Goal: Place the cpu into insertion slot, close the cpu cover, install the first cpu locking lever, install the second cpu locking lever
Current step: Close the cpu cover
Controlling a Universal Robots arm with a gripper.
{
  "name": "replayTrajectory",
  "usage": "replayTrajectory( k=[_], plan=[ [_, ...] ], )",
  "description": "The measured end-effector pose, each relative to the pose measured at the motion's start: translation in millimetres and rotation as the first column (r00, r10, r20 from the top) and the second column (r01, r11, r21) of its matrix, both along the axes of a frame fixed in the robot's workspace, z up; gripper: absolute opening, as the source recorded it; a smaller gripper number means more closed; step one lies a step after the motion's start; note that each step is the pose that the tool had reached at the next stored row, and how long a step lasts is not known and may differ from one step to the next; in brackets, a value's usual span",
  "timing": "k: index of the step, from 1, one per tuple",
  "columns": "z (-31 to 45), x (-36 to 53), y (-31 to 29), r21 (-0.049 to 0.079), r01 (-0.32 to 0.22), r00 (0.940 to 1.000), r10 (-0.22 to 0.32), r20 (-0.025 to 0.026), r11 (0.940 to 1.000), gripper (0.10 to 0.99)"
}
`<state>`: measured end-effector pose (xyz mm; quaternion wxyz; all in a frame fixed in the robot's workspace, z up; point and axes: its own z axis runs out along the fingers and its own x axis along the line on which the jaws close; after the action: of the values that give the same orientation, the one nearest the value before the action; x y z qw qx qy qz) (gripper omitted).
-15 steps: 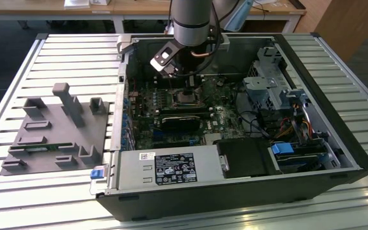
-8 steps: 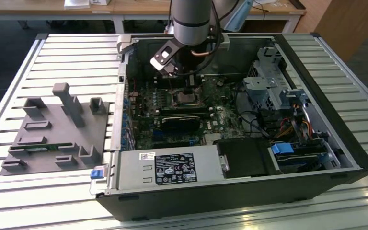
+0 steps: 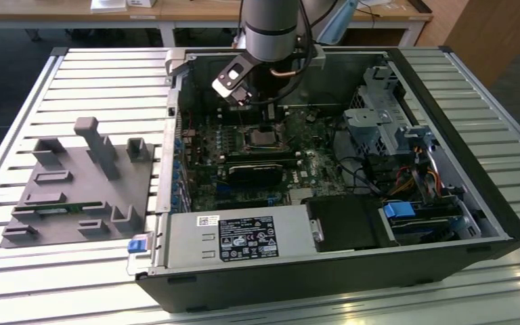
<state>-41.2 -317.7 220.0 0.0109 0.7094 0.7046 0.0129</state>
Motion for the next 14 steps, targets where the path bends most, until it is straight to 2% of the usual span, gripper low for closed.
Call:
replayTrajectory(
  k=[6,14],
  plan=[
    [13.5,0.0,0.0,0.0,0.0,1.0,0.0,0.0,1.0,0.106],
    [46.7,-0.1,0.0,0.0,0.0,1.0,0.0,0.0,1.0,0.106]
  ],
)
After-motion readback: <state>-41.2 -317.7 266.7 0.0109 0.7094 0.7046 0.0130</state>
